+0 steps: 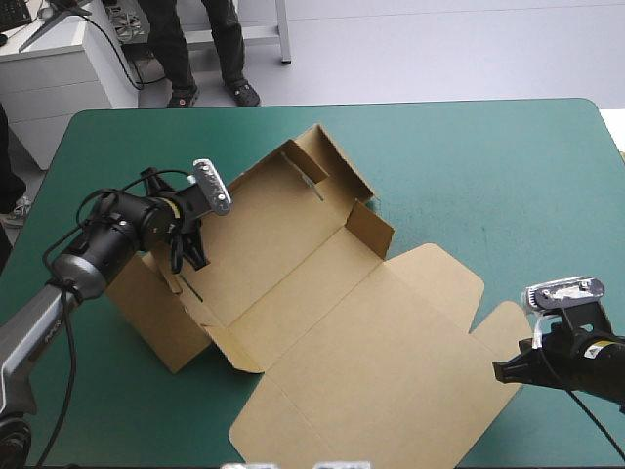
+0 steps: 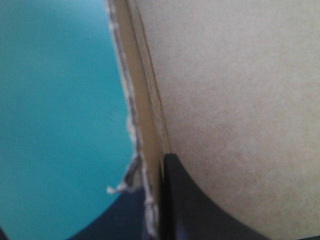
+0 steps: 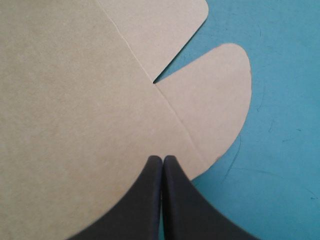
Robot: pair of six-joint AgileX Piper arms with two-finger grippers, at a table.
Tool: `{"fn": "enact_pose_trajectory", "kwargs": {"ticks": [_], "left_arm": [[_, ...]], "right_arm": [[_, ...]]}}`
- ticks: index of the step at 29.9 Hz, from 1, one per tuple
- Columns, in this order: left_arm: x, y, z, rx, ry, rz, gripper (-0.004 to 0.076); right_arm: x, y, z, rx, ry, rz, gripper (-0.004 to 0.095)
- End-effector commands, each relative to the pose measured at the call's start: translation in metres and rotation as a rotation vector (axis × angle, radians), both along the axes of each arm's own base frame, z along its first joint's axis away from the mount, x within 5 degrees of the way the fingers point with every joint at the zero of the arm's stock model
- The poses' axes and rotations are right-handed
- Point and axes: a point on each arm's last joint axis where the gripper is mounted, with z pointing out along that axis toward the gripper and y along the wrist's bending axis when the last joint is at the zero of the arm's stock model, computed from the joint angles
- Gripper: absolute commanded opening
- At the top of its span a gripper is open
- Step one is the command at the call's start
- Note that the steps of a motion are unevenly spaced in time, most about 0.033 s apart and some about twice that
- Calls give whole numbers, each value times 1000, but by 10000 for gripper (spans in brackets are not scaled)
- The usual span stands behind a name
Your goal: Fold the box
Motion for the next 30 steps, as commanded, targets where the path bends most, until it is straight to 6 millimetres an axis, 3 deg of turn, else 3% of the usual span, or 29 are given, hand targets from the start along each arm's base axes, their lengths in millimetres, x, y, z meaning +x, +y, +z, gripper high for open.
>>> {"fn": "enact_pose_trajectory", "kwargs": {"ticks": [1,7,13,22,26,30], "left_arm": [[4,-31,36,47,-293,-151,-8],[-1,-80,48,104,-511,-366,-8],[-13,-121,40,166,-581,-480,-8],[-42,-167,31,177,-656,-323,-8],[-57,-185,29,177,-704,-361,-8],[-59,-193,17,187,-702,-337,-8]], "right_arm": [[2,1,9,13,-54,-3,-19],[2,1,9,14,-54,-5,-19],[2,1,9,14,-59,-7,-19],[2,1,9,14,-59,-7,-19],[2,1,9,14,-59,-7,-19],[2,1,9,15,-60,-5,-19]]}}
